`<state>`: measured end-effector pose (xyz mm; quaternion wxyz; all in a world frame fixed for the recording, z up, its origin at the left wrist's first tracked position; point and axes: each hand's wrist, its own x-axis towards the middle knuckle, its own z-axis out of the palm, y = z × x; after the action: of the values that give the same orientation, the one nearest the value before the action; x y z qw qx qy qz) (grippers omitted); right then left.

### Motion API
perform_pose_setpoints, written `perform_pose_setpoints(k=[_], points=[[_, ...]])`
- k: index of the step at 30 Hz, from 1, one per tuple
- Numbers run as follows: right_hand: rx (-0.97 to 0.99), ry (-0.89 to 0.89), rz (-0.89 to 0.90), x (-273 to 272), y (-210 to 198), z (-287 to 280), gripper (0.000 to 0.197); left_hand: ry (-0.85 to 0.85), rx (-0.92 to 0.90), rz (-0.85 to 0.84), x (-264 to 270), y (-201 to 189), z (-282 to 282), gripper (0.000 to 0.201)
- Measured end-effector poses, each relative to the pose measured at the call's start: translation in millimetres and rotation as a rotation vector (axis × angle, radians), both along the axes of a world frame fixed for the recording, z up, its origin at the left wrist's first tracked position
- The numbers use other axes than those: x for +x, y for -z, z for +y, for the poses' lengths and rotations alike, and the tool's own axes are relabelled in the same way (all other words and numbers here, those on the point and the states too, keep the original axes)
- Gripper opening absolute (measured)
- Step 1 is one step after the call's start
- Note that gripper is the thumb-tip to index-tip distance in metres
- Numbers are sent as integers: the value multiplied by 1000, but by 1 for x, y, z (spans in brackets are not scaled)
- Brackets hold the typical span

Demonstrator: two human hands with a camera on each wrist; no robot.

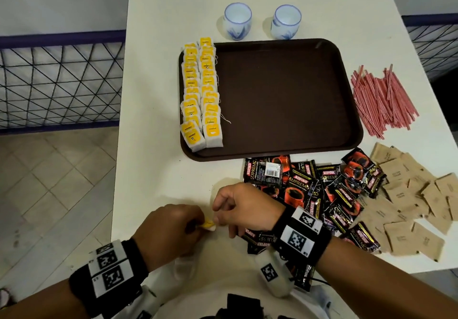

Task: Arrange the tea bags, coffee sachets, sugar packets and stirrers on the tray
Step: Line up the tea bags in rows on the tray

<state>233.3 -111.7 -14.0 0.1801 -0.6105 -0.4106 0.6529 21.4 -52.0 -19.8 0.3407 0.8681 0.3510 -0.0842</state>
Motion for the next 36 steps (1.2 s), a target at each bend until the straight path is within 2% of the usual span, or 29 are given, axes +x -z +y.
perform_pose_setpoints(k=[3,6,12,17,22,24,27,30,32,36], points=[[-1,65,7,4,-1,-2,16,41,63,-166,10,3,2,14],[26,138,29,10,-2,-3,16,39,78,-249,24,3,5,9],[43,253,45,20,-11,2,24,-3,133,-274,42,-6,8,11],[61,242,70,20,-14,5,25,-16,192,-254,49,-12,9,14],[142,271,56,26,-17,7,14,-116,69,-247,44,-17,13,20],[171,286,23,32,-20,8,10,-51,22,-222,34,-18,18,26],[220,306,-31,41,-23,9,12,147,32,-169,15,-17,21,37],[260,347,-47,48,-24,12,16,303,-41,56,-2,-21,18,51],[287,372,-49,51,-24,15,12,420,-74,172,-8,-23,15,47],[333,430,-74,59,-23,20,15,521,-45,143,-12,-19,16,25]])
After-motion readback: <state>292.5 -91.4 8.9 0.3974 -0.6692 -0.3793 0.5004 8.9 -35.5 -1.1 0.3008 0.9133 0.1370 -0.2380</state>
